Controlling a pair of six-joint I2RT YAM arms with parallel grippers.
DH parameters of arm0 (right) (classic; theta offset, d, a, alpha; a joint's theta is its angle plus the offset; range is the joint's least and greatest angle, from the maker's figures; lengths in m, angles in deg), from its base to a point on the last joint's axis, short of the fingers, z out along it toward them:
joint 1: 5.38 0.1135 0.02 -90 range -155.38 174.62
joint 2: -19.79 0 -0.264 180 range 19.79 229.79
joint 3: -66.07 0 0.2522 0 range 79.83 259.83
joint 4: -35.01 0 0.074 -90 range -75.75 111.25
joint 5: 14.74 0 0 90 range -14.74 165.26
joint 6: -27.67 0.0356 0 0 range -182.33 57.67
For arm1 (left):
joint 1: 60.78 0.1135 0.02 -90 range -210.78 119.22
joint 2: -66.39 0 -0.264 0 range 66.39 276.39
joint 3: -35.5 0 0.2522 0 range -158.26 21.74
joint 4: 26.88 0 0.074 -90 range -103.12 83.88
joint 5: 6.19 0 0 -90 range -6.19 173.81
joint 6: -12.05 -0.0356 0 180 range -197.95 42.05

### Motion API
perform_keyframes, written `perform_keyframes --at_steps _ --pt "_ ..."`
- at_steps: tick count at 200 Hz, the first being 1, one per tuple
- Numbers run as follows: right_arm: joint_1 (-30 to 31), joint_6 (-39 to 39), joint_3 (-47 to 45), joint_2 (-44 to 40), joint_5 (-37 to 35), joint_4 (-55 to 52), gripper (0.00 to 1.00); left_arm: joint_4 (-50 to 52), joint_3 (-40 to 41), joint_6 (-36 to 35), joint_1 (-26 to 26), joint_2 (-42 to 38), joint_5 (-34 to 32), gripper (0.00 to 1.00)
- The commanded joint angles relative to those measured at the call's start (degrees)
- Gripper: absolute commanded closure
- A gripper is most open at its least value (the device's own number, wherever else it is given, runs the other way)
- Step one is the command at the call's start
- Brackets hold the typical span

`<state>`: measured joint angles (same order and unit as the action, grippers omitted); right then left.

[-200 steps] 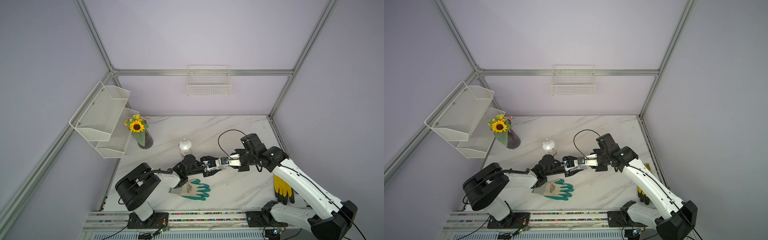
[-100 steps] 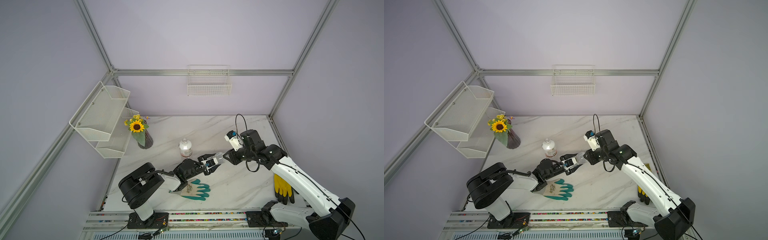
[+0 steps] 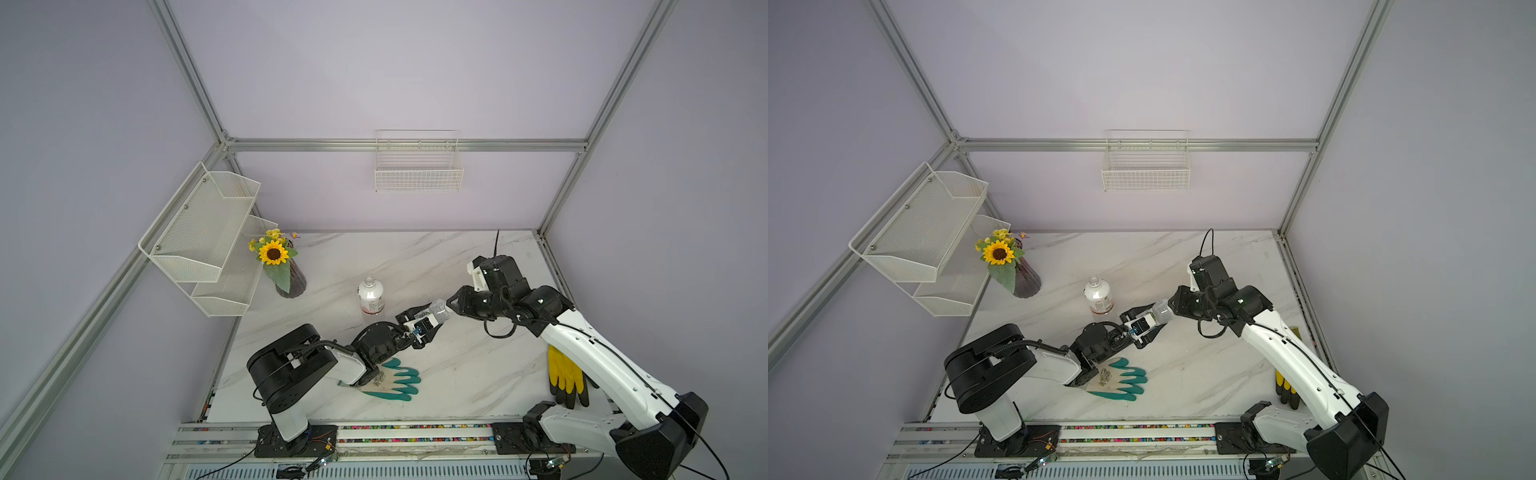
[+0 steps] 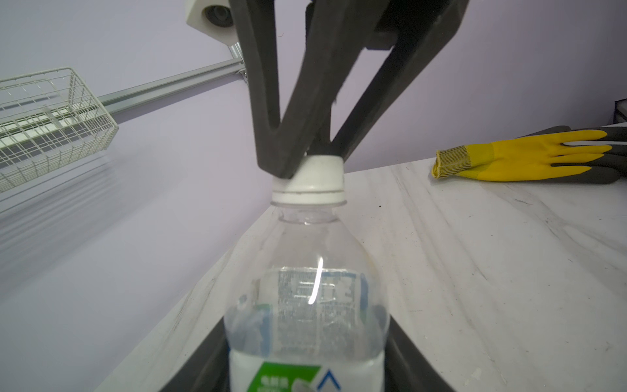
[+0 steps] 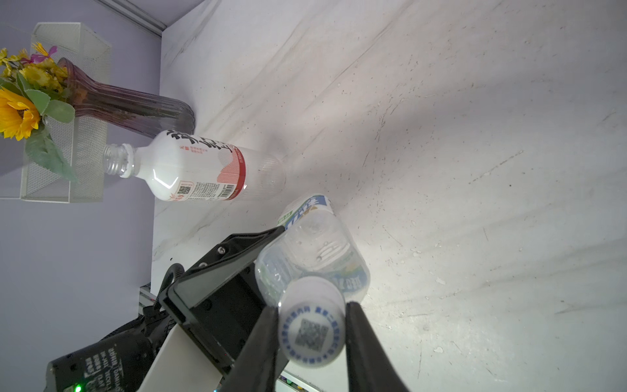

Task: Screw on the bottle caps
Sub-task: Screw the bottle cap onto the plastic bottle.

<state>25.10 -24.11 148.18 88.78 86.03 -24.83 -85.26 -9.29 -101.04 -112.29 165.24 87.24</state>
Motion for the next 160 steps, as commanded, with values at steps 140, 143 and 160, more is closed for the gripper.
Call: perform_keyframes --at_steps 140,143,160 --pt "-0.25 -36.33 -20.31 -18.3 6.19 35.89 0.3 -7.66 -2.43 21.98 5.54 -0.32 12.85 0.4" --pt "-0.25 -35.81 -20.94 -18.26 6.2 37.22 0.29 -7.66 -2.49 22.22 5.54 -0.32 12.75 0.41" --pt "-0.24 -32.66 -24.28 -17.68 6.31 44.07 0.3 -7.82 -2.55 23.5 5.61 -0.38 12.33 0.4"
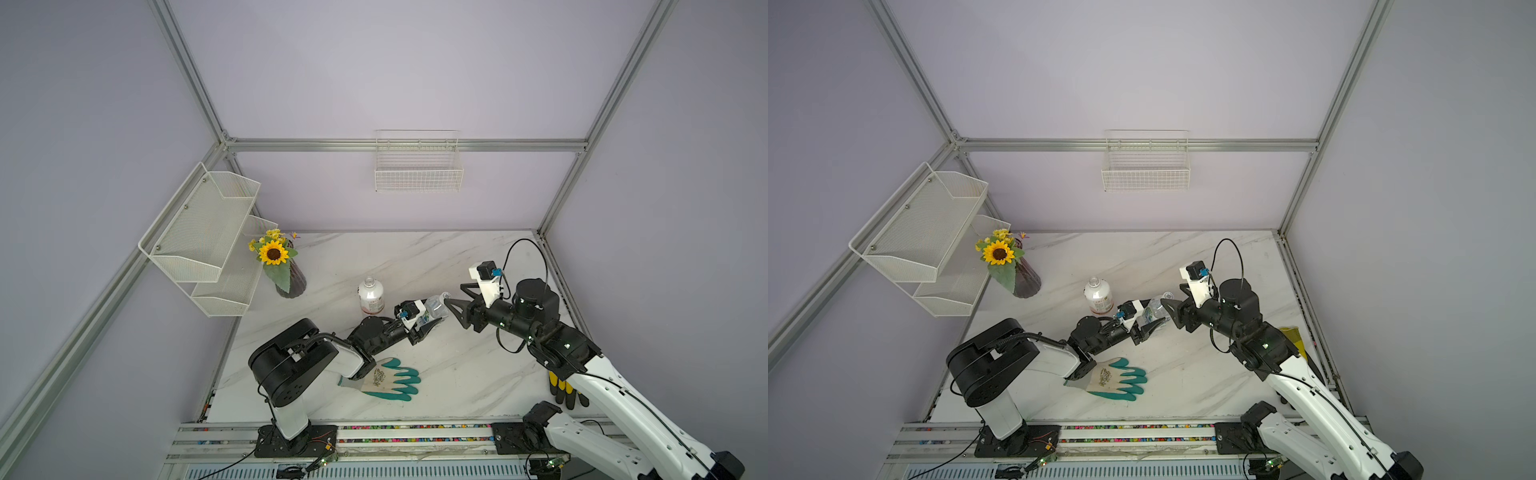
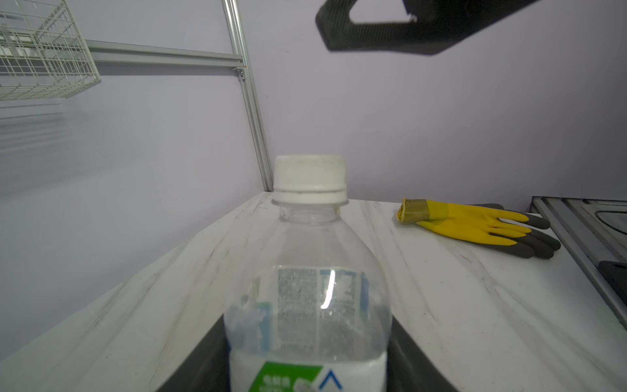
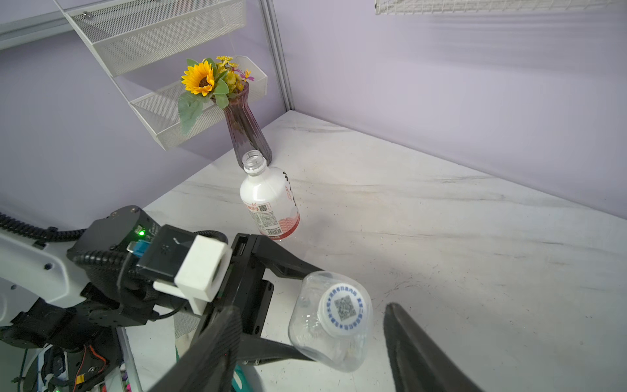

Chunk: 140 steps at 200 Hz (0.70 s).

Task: Screw on the bottle caps
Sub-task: Screw the bottle cap onto the plastic bottle, then place the plastic bottle at the center of the board.

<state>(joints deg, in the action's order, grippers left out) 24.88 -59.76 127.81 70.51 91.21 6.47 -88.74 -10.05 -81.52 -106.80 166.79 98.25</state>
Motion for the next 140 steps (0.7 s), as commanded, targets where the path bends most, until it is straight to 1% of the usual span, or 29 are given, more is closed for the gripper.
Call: perform_keyframes --at_steps 1,18,38,87,121,140 --pt "0.02 3.07 -4.11 0.64 1.07 12.94 0.3 -4.36 -1.78 4.08 0.13 -1.95 1.31 0.4" --pt "0.06 4.19 -6.63 2.05 0.14 17.29 0.3 -4.91 -1.79 5.01 0.14 -2.05 1.43 0.4" --pt "0.32 5.22 -7.97 4.59 1.4 20.87 0.33 -5.43 -1.87 5.59 0.14 -2.23 1.56 0.4" --pt "0.85 6.05 -6.9 11.07 -1.13 22.06 0.45 -7.28 -1.8 6.36 0.07 -1.63 2.22 0.4" --pt "0.85 6.16 -7.41 11.44 -1.1 24.2 0.65 -7.35 -1.96 6.65 0.07 -0.76 2.29 0.39" --pt "0.9 5.37 -6.62 11.49 -0.62 23.55 0.73 -7.36 -1.98 6.4 0.08 -0.08 1.88 0.39"
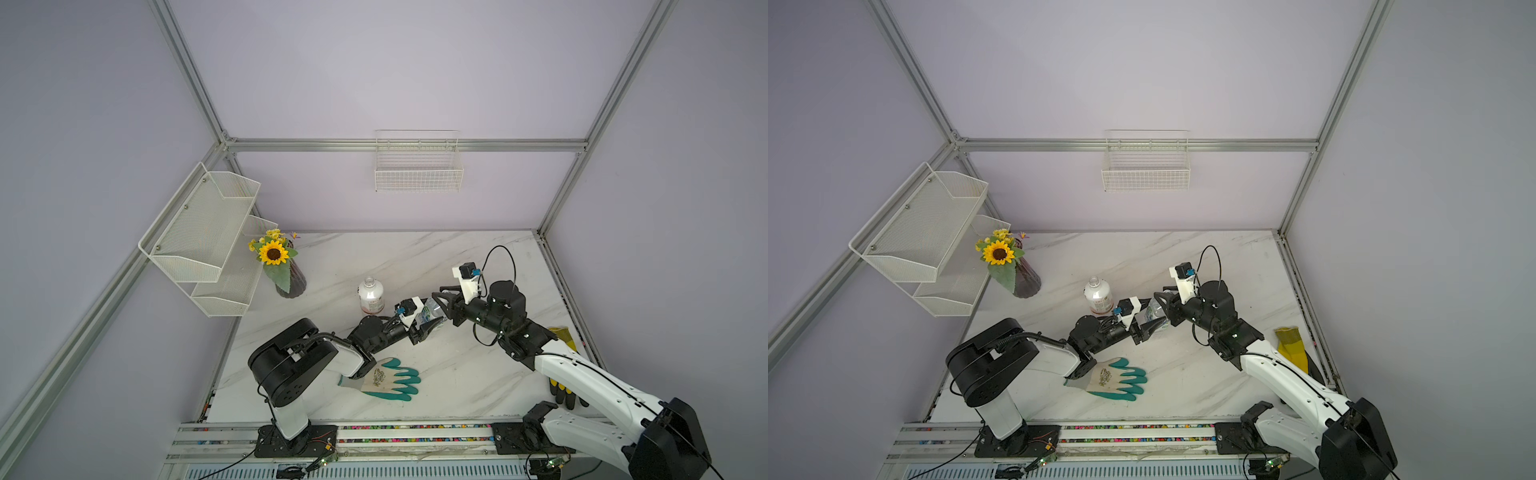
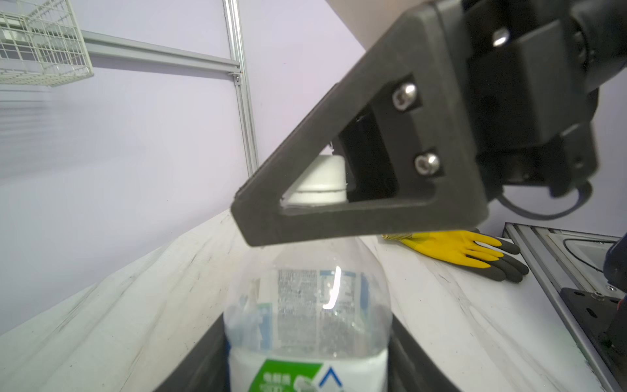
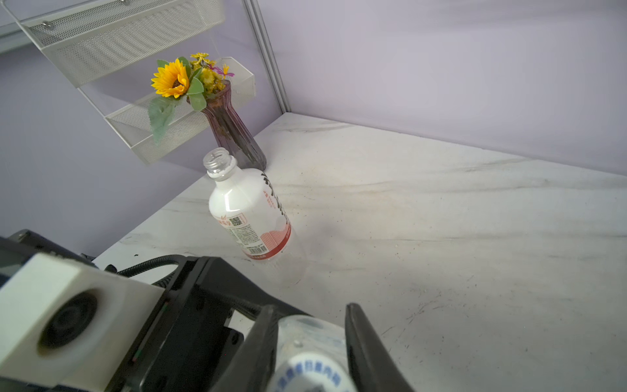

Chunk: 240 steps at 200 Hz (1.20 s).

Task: Screw on the bottle caps
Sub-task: Place the plastic bottle at the center of the board.

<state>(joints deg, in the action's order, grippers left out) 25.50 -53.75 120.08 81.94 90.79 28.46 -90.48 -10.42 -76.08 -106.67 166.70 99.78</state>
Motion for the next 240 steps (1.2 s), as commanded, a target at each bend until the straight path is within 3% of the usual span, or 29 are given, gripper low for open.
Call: perform_keyframes --at_steps 1,16,45,65,96,151,197,240 --pt "0.22 -0.7 1.18 0.07 -0.18 1.53 0.73 -5.61 -1.6 0.91 -0.02 0.07 0.32 0.39" --pt "0.24 -1.89 1.92 0.18 0.27 0.54 0.8 -5.62 -1.6 0.45 -0.02 0.85 -0.43 0.35" --pt "0.24 -5.89 3.71 0.44 -1.6 -1.87 0.88 -5.63 -0.91 0.3 -0.04 1.05 -2.73 0.1" --pt "-0.04 -9.72 5.41 1.54 -4.5 -2.28 0.89 -4.95 0.41 0.61 -0.05 -0.35 -3.61 0.0" --pt "-5.36 -12.59 10.2 8.06 -6.28 0.43 0.89 4.02 2.81 1.63 -0.71 -8.2 -4.86 0.0" --pt "-9.51 -16.23 22.17 27.57 -6.36 8.58 0.87 32.8 3.51 1.64 -2.64 -31.04 -6.18 0.0" --pt "-10.38 -14.94 24.08 34.89 -7.75 15.18 0.85 55.72 1.14 4.99 -2.15 -44.95 -19.64 0.0" --pt "-10.78 -14.47 25.1 38.35 -7.16 14.43 0.81 63.02 1.55 7.18 1.27 -51.21 -25.03 0.0"
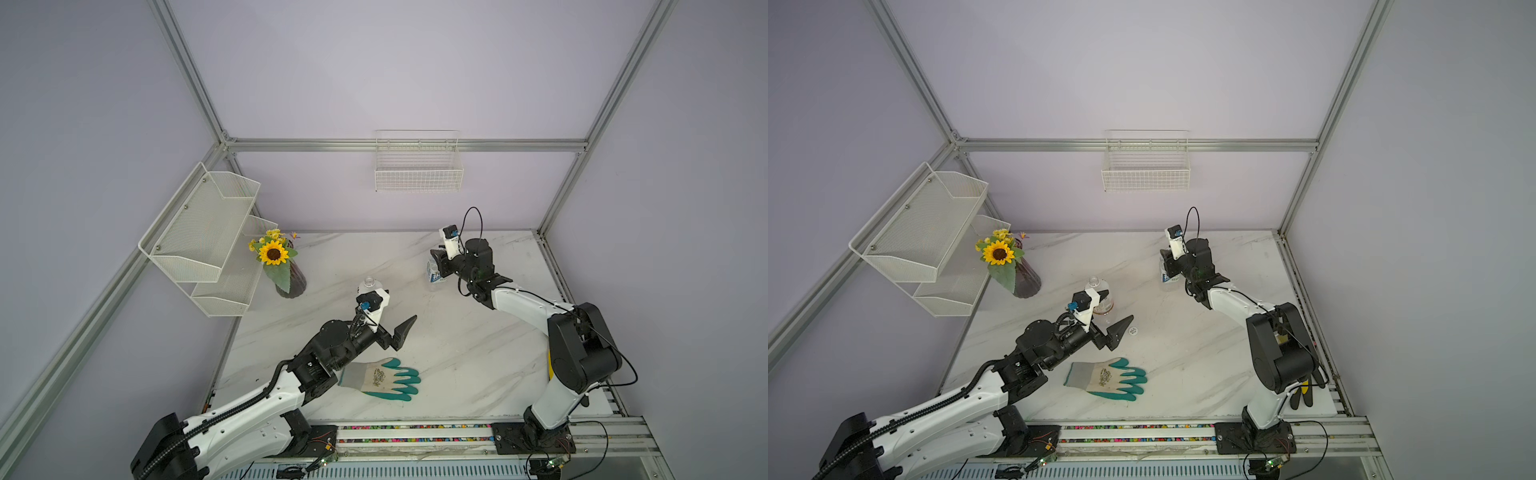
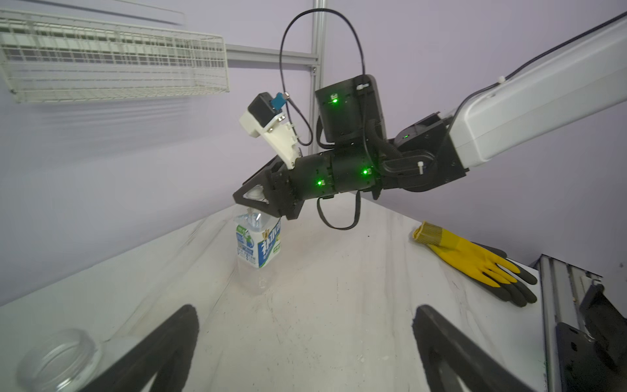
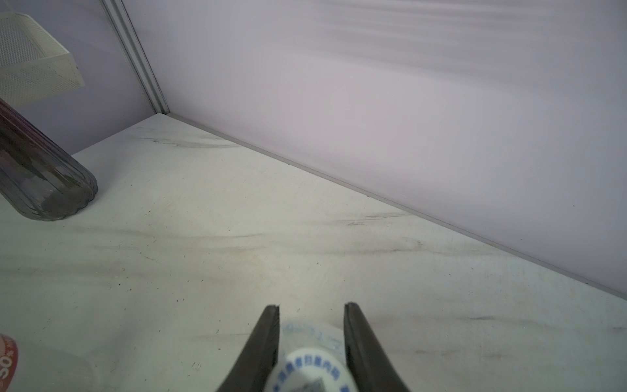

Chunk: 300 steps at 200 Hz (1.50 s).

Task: Screw on the bottle caps
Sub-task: Place the plastic bottle at the center of the board.

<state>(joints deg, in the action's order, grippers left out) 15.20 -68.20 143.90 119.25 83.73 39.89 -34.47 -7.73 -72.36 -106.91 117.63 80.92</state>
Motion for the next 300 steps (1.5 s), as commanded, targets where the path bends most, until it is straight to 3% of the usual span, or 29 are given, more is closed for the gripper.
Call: perform_keyframes --at_steps 1,17,36,54,150,190,248,300 --pt "-0.51 -0.02 1.25 1.06 -0.06 2.99 0.81 7.05 -1.13 3.47 1.54 -2.17 -6.3 0.0" --pt "-0.47 -0.29 1.3 1.3 0.44 2.2 0.78 7.84 -1.18 3.55 2.39 -2.64 -6.68 0.0" --pt "-0.59 -0.56 1.71 1.7 1.74 1.01 0.63 8.59 -1.34 3.38 3.21 -2.67 -6.92 0.0" --pt "-0.78 -0.81 3.27 2.57 2.24 -1.51 0.57 8.61 -1.17 3.47 3.66 -2.91 -7.99 0.0" --pt "-1.32 0.79 3.0 2.23 1.58 -2.03 0.47 8.91 -0.57 2.94 4.38 -3.68 -8.2 0.0" --pt "-3.13 5.39 2.19 1.97 0.62 -1.67 0.46 8.78 -0.28 3.03 4.47 -4.01 -8.08 0.0" --pt "-3.85 6.28 1.76 2.11 0.6 -1.17 0.44 8.96 -0.34 3.2 4.48 -3.74 -7.4 0.0" --pt "-3.8 6.12 -0.21 -1.81 1.71 0.85 0.3 9.13 -0.26 3.74 4.88 -3.54 -7.5 0.0"
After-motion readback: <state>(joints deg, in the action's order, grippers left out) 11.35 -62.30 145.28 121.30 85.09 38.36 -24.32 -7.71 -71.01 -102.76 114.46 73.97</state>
